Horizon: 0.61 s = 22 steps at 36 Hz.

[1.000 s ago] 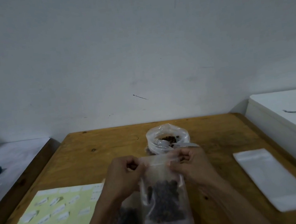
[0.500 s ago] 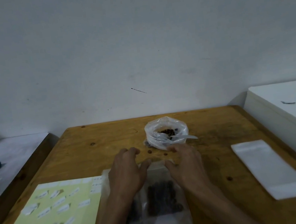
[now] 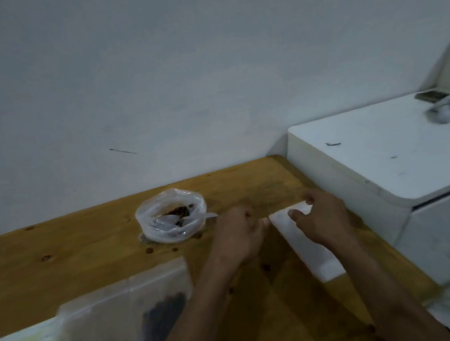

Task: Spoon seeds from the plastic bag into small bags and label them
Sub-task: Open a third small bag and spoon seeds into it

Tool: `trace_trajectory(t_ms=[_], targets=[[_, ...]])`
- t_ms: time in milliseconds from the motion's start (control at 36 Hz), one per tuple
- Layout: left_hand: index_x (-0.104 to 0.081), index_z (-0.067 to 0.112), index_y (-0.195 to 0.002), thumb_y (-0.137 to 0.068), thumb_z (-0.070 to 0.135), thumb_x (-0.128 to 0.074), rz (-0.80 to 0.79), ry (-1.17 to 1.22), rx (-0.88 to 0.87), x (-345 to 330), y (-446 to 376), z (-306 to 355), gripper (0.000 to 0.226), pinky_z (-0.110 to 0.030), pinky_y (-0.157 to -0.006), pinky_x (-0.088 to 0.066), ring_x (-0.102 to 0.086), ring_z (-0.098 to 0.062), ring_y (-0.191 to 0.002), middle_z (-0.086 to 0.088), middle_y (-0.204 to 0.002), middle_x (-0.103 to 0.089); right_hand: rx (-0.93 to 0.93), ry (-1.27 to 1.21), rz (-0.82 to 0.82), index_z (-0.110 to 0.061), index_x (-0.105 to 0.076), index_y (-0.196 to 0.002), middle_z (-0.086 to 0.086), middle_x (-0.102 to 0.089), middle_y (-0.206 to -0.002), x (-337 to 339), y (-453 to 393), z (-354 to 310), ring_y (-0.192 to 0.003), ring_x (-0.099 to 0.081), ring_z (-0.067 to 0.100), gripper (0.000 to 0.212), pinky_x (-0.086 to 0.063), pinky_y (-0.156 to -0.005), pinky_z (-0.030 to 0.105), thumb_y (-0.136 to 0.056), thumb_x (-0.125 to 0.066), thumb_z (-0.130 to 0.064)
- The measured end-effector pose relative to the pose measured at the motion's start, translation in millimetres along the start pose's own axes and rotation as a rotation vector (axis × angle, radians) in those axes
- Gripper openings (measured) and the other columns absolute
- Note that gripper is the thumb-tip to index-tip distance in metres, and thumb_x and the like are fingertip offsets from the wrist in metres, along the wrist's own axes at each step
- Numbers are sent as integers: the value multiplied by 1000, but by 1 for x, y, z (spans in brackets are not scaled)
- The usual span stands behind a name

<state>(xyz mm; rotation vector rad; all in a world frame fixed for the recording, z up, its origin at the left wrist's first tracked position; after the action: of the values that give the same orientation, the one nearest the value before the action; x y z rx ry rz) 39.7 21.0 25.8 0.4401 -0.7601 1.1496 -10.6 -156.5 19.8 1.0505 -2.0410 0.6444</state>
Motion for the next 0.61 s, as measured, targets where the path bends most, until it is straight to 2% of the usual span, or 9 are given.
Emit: trace_trajectory(t_ms=[56,83,139,194,250,333,472,556,611], targets=[[-55,21,-73,-94,36,-63,-32,-50,18,-23,-11,7,27,-31,-60,-46,-56,-15,-70,0,-76,-60,-48,86,-44,-9,-52,-139,11,-56,-140,6,-4,19,-127,-53,30,67,-43,-100,36,-88,-68,-48],[-57,21,-77,-94,38,-62,-49,-85,20,-34,-17,9,25,-33,-64,-50,-58,-17,-76,-1,-83,-62,-69,122,-76,-10,-49,-141,11,-54,-143,6,-6,26,-129,-51,29,70,-42,-102,36,-88,-65,-52],[-64,19,-100,-93,45,-61,-80,-180,21,-50,-27,13,27,-35,-75,-51,-61,-23,-96,-4,-108,-64,-81,165,-123,-12,-47,-143,10,-52,-145,3,-10,37,-130,-50,29,75,-40,-103,36,-87,-61,-60],[-62,20,-120,-90,52,-61,-93,-257,30,-61,-33,14,44,-38,-85,-52,-59,-26,-109,-4,-122,-60,-71,149,-107,-13,-52,-139,10,-56,-140,-2,-12,44,-126,-53,28,75,-42,-101,36,-84,-63,-63],[-62,23,-124,-87,54,-64,-92,-277,35,-67,-36,15,48,-43,-87,-55,-59,-24,-108,-3,-123,-59,-72,119,-71,-15,-54,-135,9,-58,-136,-6,-12,47,-124,-54,28,74,-44,-99,37,-81,-66,-64],[-60,24,-126,-86,51,-68,-85,-289,37,-70,-37,14,48,-41,-87,-54,-59,-22,-107,-1,-123,-57,-91,63,-31,-17,-57,-132,9,-59,-134,-9,-13,51,-123,-54,29,74,-46,-101,41,-75,-71,-63],[-52,26,-136,-87,50,-68,-27,-259,22,-68,-31,13,57,-39,-90,-51,-55,-21,-116,0,-130,-54,-126,-31,38,-19,-53,-132,9,-47,-138,-8,-8,52,-128,-42,28,67,-42,-102,43,-76,-78,-46],[-51,27,-132,-86,46,-71,0,-196,38,-64,-28,14,54,-37,-88,-51,-54,-18,-113,2,-128,-50,-134,-97,118,-21,-57,-123,4,-53,-130,-4,-6,47,-122,-47,24,52,-45,-97,42,-79,-78,-40],[-51,28,-125,-85,43,-73,19,-135,58,-60,-27,16,49,-35,-88,-51,-52,-15,-109,4,-126,-47,-113,-177,170,-25,-60,-108,0,-61,-114,0,-6,42,-110,-55,21,35,-49,-91,39,-81,-78,-38]])
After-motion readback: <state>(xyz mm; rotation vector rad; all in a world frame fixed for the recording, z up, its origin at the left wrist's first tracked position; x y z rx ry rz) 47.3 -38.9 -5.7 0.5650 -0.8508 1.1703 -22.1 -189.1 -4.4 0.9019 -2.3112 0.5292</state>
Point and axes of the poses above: each hand's wrist, its own y-axis away from the middle knuckle, its own x-axis out of the back of the hand, z = x × y, the point moved 4 cm from there along -y, towards the middle knuckle
